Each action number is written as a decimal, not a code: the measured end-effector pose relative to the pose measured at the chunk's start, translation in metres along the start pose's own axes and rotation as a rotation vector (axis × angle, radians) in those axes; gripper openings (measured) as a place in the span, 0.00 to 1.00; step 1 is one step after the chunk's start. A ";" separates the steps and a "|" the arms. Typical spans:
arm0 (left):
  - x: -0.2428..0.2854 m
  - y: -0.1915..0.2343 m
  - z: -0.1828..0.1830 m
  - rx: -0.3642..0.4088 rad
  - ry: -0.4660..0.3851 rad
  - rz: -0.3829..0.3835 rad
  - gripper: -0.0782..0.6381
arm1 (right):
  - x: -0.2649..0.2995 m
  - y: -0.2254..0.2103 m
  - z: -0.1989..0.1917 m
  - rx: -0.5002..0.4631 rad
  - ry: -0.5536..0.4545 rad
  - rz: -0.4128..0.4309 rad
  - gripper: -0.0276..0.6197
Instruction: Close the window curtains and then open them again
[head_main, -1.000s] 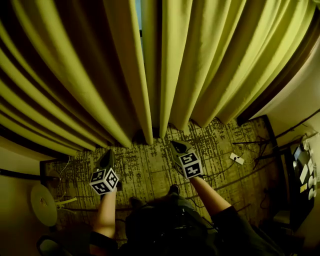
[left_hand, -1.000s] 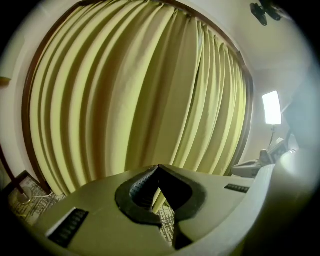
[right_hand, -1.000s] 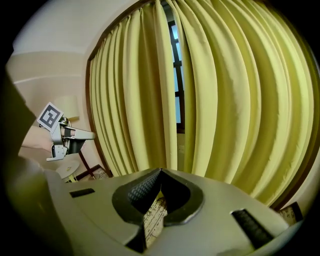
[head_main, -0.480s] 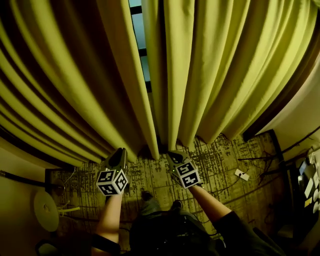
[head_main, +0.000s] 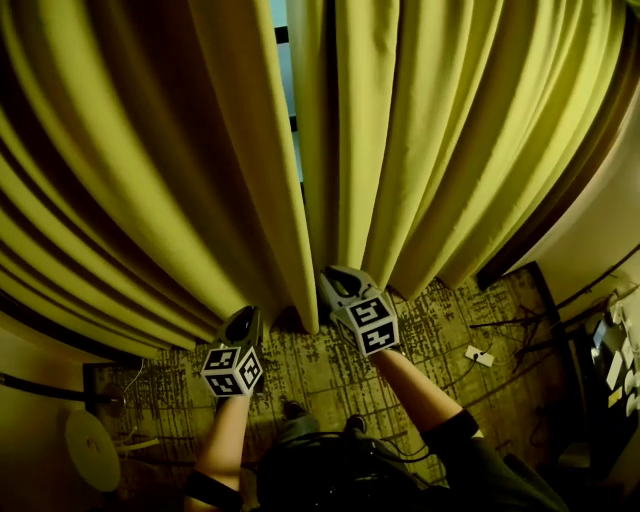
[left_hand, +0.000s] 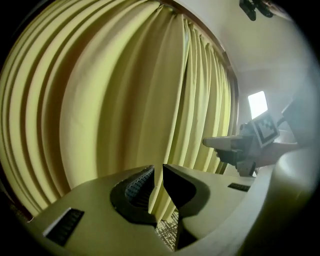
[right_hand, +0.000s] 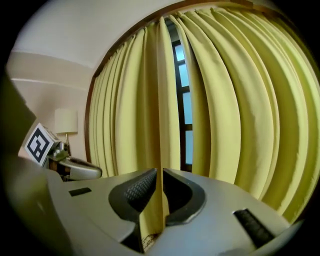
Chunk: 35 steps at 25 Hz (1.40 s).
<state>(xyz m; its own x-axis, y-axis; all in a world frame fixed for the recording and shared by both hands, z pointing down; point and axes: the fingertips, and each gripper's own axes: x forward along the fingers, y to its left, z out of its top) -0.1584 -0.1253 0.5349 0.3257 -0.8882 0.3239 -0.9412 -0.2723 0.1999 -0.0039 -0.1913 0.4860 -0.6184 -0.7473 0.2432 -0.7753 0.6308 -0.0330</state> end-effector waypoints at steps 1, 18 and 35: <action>0.005 0.001 0.004 0.002 -0.004 -0.010 0.17 | 0.007 -0.004 0.015 -0.008 -0.022 -0.009 0.15; 0.032 0.050 0.058 0.034 -0.027 -0.149 0.12 | 0.123 -0.013 0.244 -0.149 -0.270 -0.250 0.89; 0.051 0.079 0.116 0.019 -0.106 -0.064 0.27 | 0.219 -0.025 0.272 -0.191 -0.219 -0.244 0.84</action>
<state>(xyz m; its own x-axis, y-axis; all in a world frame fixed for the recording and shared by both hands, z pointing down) -0.2266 -0.2351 0.4601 0.3749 -0.9027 0.2110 -0.9207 -0.3359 0.1989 -0.1550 -0.4272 0.2766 -0.4476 -0.8942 0.0077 -0.8778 0.4410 0.1869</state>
